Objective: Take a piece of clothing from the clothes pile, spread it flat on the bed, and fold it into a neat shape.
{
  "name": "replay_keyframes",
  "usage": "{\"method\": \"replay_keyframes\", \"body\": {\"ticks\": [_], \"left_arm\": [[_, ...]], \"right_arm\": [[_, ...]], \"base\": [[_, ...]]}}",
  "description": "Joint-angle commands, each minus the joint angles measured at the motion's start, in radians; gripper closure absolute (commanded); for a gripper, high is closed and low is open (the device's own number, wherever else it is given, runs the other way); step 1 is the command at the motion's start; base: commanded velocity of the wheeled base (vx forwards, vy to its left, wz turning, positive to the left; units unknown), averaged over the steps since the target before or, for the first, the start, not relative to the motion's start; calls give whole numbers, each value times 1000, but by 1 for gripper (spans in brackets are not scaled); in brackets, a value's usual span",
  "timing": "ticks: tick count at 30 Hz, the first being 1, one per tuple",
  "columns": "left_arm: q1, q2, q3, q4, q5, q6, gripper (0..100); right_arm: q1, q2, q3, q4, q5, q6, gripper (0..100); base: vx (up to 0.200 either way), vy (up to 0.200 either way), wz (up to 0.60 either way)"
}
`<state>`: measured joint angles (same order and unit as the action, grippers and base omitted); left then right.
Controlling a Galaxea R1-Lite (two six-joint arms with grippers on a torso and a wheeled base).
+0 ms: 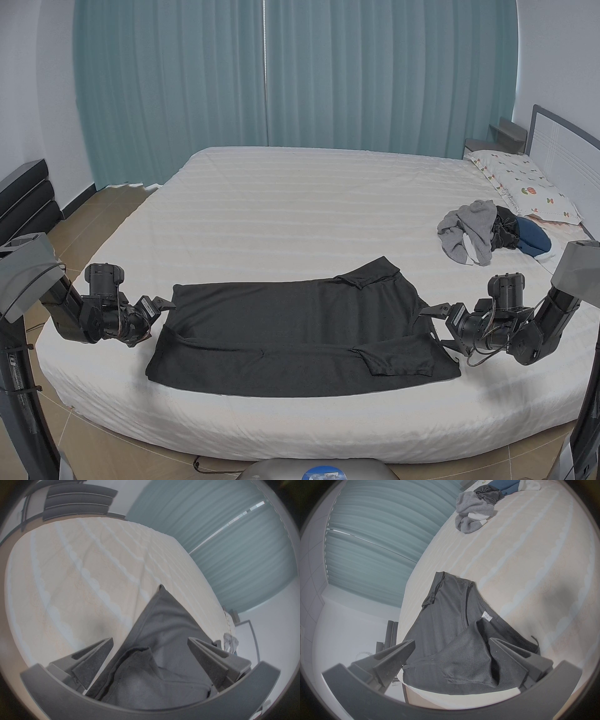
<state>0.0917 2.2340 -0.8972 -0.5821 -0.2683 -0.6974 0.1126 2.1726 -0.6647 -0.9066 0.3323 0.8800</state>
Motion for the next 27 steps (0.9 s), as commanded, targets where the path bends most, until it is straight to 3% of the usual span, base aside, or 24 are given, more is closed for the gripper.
{"method": "replay_keyframes", "body": {"ticks": [1, 4, 5, 19, 27], "left_arm": [[-13, 15, 4, -1, 1, 3, 0], [-21, 18, 1, -1, 15, 3, 0], [-26, 19, 1, -2, 24, 3, 100], [-24, 35, 12, -19, 138, -8, 100], [-26, 39, 8, -19, 141, -31, 100]], "right_arm": [[2, 1, -1, -2, -1, -3, 0], [4, 1, -1, -2, -1, -3, 0], [4, 3, -1, 0, -1, -3, 0], [2, 43, 5, -55, -15, -41, 0], [-1, 64, -3, -60, -15, -115, 0]], "base": [[0, 0, 0], [0, 0, 0], [0, 0, 0], [0, 0, 0], [0, 0, 0]]}}
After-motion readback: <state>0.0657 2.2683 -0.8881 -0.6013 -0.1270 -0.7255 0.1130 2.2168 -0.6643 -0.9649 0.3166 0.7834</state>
